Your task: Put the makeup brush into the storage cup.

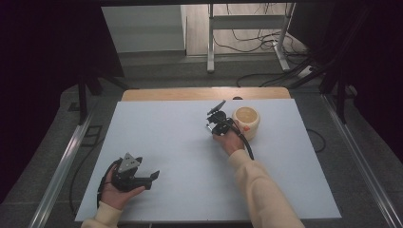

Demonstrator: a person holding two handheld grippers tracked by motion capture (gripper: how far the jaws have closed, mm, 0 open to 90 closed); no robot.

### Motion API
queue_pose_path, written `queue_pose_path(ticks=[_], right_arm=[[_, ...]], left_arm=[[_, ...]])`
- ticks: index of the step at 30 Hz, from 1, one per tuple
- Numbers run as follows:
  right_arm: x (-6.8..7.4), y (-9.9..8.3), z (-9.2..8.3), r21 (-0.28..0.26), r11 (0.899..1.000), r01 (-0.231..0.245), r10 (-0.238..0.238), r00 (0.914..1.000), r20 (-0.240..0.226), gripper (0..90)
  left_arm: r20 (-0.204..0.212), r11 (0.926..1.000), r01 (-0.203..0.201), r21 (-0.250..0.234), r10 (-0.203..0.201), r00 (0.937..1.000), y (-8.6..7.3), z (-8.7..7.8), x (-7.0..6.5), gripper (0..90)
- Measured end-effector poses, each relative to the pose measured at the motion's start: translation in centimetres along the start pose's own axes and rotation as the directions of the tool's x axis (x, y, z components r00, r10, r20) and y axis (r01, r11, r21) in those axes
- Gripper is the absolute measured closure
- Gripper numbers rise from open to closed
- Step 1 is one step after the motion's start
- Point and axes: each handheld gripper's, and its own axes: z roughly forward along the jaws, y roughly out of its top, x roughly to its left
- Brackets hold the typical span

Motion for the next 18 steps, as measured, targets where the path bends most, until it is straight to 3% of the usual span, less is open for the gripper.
queue_pose_path(ticks=[18], right_arm=[[0.3,-0.9,-3.9,-0.132,0.991,0.022,-0.034,0.9956,-0.087,83.4]], left_arm=[[0.003,1.0000,-0.003,0.000,0.003,1.0000,0.1,0.0,-0.1,15.3]])
